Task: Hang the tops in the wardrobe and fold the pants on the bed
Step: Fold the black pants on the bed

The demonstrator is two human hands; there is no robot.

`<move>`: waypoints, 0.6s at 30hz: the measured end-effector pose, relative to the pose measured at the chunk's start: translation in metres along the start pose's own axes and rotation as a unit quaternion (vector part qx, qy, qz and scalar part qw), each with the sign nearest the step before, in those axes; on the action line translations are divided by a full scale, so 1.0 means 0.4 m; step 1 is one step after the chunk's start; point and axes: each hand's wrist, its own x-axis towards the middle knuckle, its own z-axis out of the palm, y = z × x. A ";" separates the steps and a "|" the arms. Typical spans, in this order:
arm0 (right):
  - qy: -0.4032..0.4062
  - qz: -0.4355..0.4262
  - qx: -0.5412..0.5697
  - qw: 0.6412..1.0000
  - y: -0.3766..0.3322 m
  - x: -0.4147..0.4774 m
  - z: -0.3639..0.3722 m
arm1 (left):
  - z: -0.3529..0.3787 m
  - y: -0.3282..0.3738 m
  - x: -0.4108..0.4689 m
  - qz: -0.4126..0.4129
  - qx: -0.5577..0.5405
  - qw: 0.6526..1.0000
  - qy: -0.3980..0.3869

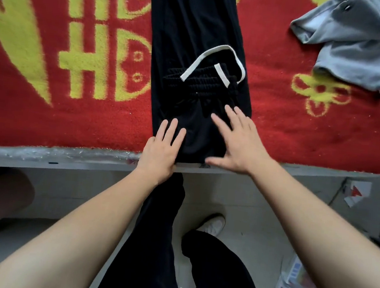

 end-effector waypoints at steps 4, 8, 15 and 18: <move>-0.008 0.016 -0.111 0.994 0.003 -0.058 0.099 | 0.012 0.016 0.018 -0.007 0.014 1.000 -0.003; 0.001 0.023 -0.037 0.999 0.003 -0.055 0.090 | -0.007 0.030 0.013 -0.010 -0.032 0.999 -0.007; 0.014 0.023 0.020 0.999 -0.004 -0.110 -0.005 | -0.086 0.052 -0.076 -0.031 -0.115 0.993 0.000; 0.031 0.026 0.037 0.998 -0.019 -0.181 -0.025 | -0.111 0.073 -0.146 -0.024 -0.133 0.991 0.020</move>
